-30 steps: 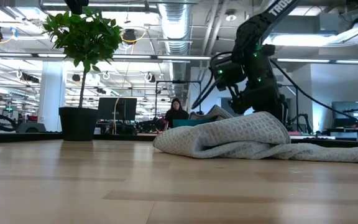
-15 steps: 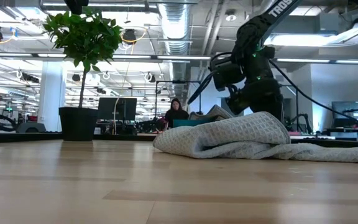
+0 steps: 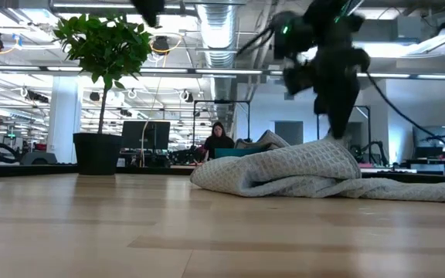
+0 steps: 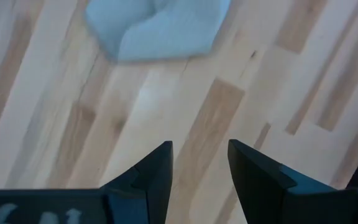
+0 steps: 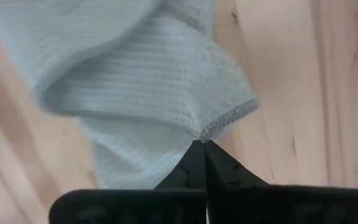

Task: Fold microfiber towels
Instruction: Fold the gray towel

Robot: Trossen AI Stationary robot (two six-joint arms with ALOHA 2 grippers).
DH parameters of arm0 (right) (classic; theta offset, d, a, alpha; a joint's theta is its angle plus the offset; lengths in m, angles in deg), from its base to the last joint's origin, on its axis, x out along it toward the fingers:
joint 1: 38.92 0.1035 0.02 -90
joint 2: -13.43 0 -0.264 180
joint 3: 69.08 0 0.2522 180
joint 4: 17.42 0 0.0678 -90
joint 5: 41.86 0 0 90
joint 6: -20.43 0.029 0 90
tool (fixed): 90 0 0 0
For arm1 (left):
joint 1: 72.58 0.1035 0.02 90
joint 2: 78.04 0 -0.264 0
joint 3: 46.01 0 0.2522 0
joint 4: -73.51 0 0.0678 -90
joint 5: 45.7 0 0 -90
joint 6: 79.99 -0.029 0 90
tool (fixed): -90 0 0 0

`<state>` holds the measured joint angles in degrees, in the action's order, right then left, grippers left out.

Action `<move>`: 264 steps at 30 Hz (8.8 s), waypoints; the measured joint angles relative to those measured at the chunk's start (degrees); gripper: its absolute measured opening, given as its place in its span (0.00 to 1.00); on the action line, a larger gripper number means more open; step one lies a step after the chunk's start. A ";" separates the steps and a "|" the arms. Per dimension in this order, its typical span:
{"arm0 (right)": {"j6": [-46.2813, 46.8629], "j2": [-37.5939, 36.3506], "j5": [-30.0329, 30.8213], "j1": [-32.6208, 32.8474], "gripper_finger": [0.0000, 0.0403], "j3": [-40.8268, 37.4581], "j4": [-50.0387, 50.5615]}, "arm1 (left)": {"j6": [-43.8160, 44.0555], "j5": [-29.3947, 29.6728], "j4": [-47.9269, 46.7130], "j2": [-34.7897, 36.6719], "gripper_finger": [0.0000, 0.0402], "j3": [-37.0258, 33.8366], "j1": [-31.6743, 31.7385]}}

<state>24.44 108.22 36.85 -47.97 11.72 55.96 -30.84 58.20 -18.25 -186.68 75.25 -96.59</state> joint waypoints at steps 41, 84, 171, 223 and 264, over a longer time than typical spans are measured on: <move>9.95 -13.34 2.36 6.57 0.01 0.04 3.01 | -70.99 -28.77 75.00 -2.55 0.37 -34.85 31.26; 9.97 -13.32 2.28 5.14 0.02 0.07 4.67 | -64.93 -34.04 71.91 -9.73 0.36 -30.25 30.38; 32.21 -12.80 15.19 35.17 0.00 23.58 24.81 | -9.93 -5.62 14.51 12.27 0.00 -9.33 -6.51; 39.03 4.56 21.76 29.23 0.01 9.23 23.77 | 2.06 1.91 2.17 -2.02 0.00 -9.35 1.77; 11.79 4.56 5.77 25.15 0.51 6.38 16.25 | -0.11 2.84 0.99 -1.00 0.37 -9.35 8.62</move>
<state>36.22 112.78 42.63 -22.82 18.11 72.21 -30.96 61.05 -17.26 -187.68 65.90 -87.97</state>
